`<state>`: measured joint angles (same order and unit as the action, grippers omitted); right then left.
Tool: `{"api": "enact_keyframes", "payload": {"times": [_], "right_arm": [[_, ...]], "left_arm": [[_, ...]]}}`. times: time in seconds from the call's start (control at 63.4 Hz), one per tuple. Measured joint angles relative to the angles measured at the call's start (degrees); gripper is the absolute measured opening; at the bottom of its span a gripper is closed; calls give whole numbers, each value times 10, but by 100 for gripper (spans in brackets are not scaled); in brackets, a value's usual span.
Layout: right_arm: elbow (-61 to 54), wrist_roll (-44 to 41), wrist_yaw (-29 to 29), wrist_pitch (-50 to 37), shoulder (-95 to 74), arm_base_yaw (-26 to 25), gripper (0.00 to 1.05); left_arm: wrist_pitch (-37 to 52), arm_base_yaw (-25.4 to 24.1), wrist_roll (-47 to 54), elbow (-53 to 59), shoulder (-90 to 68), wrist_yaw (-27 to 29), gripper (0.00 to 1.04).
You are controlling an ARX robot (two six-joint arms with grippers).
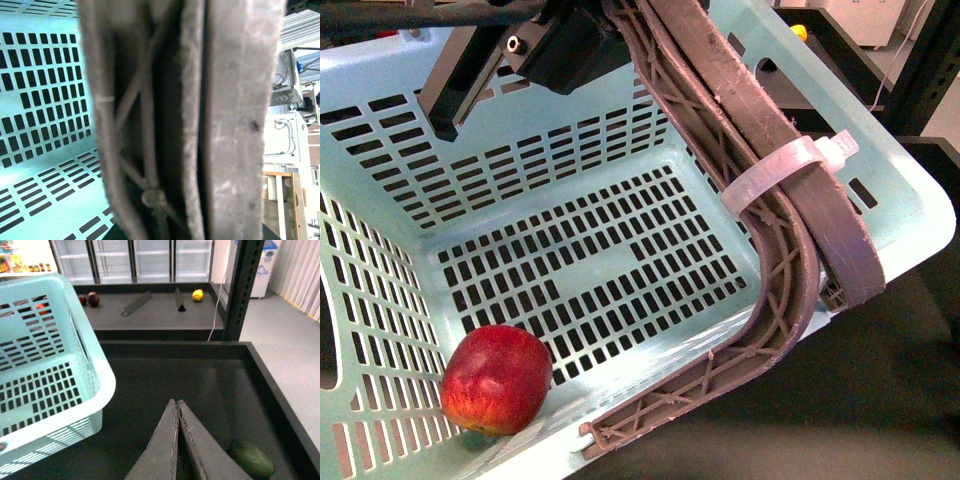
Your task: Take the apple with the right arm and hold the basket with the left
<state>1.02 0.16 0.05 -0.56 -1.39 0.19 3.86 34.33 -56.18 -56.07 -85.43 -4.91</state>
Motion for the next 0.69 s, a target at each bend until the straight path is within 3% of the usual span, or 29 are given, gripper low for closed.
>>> {"api": "enact_keyframes", "payload": {"times": [0.474,0.694], "right_arm": [[0,0,0,5,10,0,2],[0,0,1,5,10,0,37]], "left_arm": [[0,0,0,0,0,0,15],[0,0,0,0,0,0,15]]}}
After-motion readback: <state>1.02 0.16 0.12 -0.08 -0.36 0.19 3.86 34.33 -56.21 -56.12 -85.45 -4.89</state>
